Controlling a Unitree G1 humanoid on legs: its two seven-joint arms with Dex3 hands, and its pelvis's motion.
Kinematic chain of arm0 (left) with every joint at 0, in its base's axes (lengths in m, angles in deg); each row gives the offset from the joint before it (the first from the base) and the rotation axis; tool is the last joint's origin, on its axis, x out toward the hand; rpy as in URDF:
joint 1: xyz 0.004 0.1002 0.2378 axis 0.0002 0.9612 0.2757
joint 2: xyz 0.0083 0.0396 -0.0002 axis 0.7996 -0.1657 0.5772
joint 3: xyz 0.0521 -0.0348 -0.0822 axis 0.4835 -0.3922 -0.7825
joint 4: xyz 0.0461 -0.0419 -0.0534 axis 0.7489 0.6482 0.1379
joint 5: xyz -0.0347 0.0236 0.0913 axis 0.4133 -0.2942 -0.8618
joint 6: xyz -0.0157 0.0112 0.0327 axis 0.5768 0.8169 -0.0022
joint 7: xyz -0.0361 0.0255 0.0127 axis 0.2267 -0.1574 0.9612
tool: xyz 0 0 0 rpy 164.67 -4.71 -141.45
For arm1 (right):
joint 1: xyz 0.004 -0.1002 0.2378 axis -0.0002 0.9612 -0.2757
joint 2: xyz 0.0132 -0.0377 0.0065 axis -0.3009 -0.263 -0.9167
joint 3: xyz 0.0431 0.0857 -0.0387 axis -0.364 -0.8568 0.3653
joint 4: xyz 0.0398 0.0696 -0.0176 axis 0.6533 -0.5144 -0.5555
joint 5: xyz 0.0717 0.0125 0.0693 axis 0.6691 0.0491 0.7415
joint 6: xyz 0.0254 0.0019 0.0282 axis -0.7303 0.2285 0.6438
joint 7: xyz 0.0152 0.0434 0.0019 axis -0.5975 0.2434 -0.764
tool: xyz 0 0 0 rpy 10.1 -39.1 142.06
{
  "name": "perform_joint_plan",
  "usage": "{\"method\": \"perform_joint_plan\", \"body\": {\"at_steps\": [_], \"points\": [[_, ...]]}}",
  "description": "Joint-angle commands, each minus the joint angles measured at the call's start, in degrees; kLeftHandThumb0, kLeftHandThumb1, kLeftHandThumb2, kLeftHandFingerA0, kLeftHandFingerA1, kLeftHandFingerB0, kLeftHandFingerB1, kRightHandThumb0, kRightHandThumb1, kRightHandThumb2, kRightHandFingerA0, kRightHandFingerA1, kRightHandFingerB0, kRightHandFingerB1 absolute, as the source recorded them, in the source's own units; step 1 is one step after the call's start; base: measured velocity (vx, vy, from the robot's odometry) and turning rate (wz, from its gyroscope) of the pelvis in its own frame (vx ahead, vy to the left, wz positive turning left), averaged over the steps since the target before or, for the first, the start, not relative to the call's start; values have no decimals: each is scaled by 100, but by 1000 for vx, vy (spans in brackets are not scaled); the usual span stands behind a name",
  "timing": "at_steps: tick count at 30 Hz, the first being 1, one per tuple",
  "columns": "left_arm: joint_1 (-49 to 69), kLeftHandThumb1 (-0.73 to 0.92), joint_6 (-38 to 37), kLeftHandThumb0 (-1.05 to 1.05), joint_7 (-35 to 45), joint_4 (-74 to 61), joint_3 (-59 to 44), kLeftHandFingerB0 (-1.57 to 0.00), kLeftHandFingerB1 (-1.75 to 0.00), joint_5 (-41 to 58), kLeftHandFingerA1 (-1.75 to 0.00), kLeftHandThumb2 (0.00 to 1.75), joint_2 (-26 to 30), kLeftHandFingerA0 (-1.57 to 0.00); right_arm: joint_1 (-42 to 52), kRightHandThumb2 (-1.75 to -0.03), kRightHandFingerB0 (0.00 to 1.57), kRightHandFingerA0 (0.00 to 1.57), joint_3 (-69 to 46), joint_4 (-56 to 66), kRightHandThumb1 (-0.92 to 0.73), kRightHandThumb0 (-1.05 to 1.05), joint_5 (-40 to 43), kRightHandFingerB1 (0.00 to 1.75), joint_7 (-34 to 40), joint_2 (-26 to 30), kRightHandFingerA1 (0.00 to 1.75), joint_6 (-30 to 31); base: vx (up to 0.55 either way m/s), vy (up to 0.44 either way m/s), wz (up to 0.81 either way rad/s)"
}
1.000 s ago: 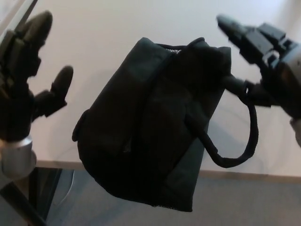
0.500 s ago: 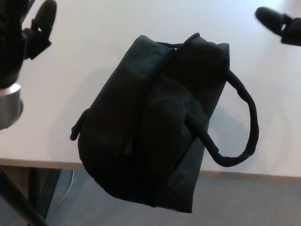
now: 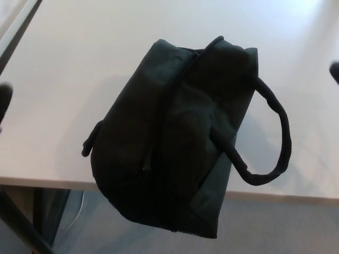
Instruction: A lunch bag is kept on the middle of the desk and the robot uses both its hands to grab the opening of the bag from the left and right and moves its hands away from each other to spread the bag open
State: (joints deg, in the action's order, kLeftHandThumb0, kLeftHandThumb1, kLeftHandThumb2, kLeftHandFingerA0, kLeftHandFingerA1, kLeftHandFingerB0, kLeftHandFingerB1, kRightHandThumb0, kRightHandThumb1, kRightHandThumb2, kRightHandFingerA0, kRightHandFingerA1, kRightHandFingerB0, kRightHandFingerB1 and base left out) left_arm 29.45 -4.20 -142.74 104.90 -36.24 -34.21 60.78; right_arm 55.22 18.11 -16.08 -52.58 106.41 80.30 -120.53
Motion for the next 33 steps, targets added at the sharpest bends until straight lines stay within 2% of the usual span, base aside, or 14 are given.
{"method": "perform_joint_plan", "body": {"at_steps": [1, 4, 6, 13, 17, 18, 19, 20, 21, 28, 29, 30, 31, 33], "points": [[2431, 59, -1273, -4, 167, 17, -746, -10, -27, 1262, -37, 61, 155, -27, 2305, -62, 25, 46, -1063, -61, -68, -41, -132, 30, 1420, -528, 37, -1547, 0, 0, 0], [3293, 60, -1574, 2, 220, 174, -711, -10, -27, 1602, -39, 64, -169, -19, 3287, -64, 27, 46, -999, -502, -71, -40, -760, 31, 2038, -675, 37, -1412, 0, 0, 0], [3613, 66, -1747, -2, 282, 285, -515, -11, -26, 1862, -37, 62, -465, -18, 3539, -62, 23, 30, -651, -1013, -67, -39, -836, 29, 2065, -729, 32, -1678, 0, 0, 0], [4096, 69, -1691, -10, 724, 330, -73, -11, -21, 2215, -37, 62, -1122, -29, 3433, -62, 17, 25, 439, -1945, -68, -42, -1951, 27, 3364, -680, 30, -1267, 0, 0, 0], [4302, 73, -1675, -18, 1121, 470, 400, -11, -26, 2413, -36, 62, -1546, -30, 3466, -63, 17, 28, 1029, -2491, -70, -48, -1734, 28, 2795, -985, 31, -1137, 0, 0, 0], [4314, 72, -1704, -14, 1308, 496, 534, -14, -27, 2571, -35, 61, -1589, -30, 3380, -86, 11, 21, 1296, -2648, -59, -58, -1940, 39, 2952, -964, 43, -897, 0, 0, 0], [4320, 72, -1701, -14, 1387, 492, 567, -14, -27, 2635, -35, 61, -1611, -30, 3331, -86, 11, 21, 1417, -2716, -59, -58, -2016, 39, 3045, -944, 43, -790, 0, 0, 0], [4330, 49, -1650, -11, 1506, 510, 603, -8, -46, 2693, -53, 93, -1618, -24, 3282, -61, 28, 39, 1561, -2803, -68, -54, -2089, 30, 3081, -937, 33, -660, 0, 0, 0], [4291, 73, -1584, -22, 1754, 585, 689, -15, -27, 2858, -35, 62, -1598, -29, 3191, -84, 16, 26, 1715, -2906, -59, -60, -2101, 40, 3029, -909, 43, -610, 0, 0, 0], [3882, 74, -1279, -23, 2908, 710, 1026, -17, -29, 3870, -39, 62, -1451, -33, 2552, -86, 12, 28, 2219, -3485, -59, -58, -1657, 40, 2254, -1086, 46, -722, 0, 0, 0], [3867, 73, -1249, -22, 3008, 638, 1077, -16, -29, 3953, -39, 62, -1453, -33, 2450, -63, 19, 41, 2247, -3611, -75, -49, -1459, 27, 1953, -1143, 34, -871, 0, 0, 0], [3862, 73, -1232, -22, 3074, 602, 1096, -16, -29, 4008, -39, 62, -1455, -33, 2396, -63, 19, 41, 2274, -3680, -75, -49, -1372, 27, 1838, -1164, 34, -939, 0, 0, 0], [3782, 74, -1266, -21, 3315, 606, 1241, -16, -27, 4188, -39, 62, -1402, -30, 2211, -83, 11, 35, 2333, -3887, -60, -54, -1141, 38, 1264, -1275, 46, -926, 0, 0, 0], [3553, 73, -1266, -23, 3534, 774, 1278, -18, -28, 4319, -40, 62, -1410, -32, 2014, -83, 11, 35, 2344, -4050, -59, -54, -850, 38, 706, -1410, 46, -857, 0, 0, 0]]}}
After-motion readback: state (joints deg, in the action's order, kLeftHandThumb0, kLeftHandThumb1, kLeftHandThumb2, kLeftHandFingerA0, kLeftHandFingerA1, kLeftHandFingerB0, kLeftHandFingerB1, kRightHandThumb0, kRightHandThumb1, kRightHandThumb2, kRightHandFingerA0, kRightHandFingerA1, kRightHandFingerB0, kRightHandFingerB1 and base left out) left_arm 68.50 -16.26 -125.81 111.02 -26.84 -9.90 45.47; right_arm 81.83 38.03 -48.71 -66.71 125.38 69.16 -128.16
